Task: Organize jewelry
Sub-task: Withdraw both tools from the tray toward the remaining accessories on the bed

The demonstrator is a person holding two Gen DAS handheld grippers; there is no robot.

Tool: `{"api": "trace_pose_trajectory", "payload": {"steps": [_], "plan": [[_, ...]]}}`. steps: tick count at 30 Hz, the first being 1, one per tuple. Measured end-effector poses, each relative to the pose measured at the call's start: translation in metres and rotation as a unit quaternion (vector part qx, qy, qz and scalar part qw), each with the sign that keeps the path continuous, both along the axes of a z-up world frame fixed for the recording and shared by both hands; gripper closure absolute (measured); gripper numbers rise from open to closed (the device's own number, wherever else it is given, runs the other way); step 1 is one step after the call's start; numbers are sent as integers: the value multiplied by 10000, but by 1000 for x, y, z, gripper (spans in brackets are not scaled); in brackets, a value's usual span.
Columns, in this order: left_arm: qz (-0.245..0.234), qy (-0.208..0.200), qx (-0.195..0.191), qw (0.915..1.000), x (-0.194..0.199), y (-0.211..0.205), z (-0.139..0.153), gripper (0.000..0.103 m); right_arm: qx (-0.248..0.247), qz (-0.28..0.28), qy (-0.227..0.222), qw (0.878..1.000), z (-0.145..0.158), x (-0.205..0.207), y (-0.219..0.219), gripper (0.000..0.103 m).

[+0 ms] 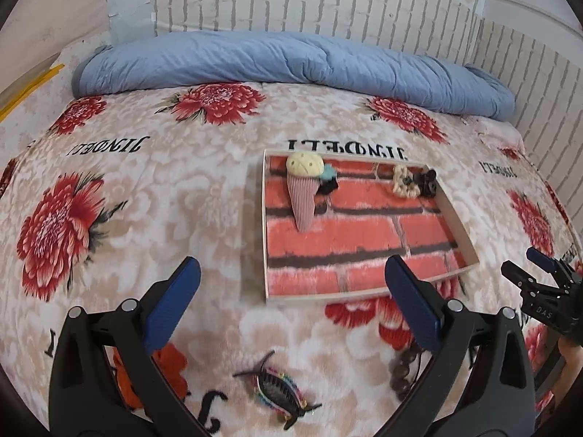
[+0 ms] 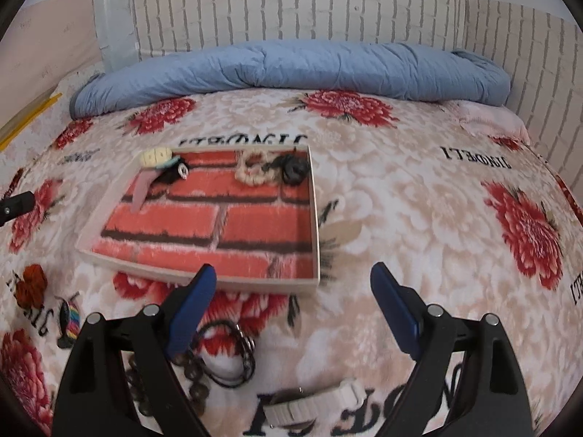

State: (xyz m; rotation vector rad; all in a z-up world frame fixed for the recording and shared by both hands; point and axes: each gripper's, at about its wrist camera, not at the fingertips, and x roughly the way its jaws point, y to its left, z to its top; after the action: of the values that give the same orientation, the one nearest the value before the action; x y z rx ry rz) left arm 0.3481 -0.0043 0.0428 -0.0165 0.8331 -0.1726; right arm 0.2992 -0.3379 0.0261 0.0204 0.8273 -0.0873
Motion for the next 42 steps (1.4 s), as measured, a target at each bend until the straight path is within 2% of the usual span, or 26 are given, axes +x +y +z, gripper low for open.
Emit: {"api": "trace_pose_trajectory", "payload": {"steps": [6, 16, 22, 27, 34, 39, 42], "plan": [[62, -139, 256, 9996, -34, -7, -17, 5, 43, -16, -50, 10000, -16, -22, 4, 18], [240, -52, 461, 9986, -71, -8, -51, 5, -5, -36, 0, 10000, -42, -43, 5, 18], [235, -236, 706, 9969, -111, -13, -69, 5, -136, 27, -24, 9999, -54, -54, 9, 18], [194, -109, 672, 9975, -133, -11, -84, 5, -186, 65, 6, 9998, -61, -57, 11, 18], [-6, 259, 416, 9988, -152, -6, -110, 5, -182, 66, 42, 9998, -69, -54, 8, 18], [1, 241, 481, 9986, -164, -4, -118, 6, -112, 57, 94, 9999, -70, -48, 6, 18], [-45, 226, 433, 9988, -170, -4, -119, 10, -72, 97, 112, 9999, -72, -44, 7, 18]]}}
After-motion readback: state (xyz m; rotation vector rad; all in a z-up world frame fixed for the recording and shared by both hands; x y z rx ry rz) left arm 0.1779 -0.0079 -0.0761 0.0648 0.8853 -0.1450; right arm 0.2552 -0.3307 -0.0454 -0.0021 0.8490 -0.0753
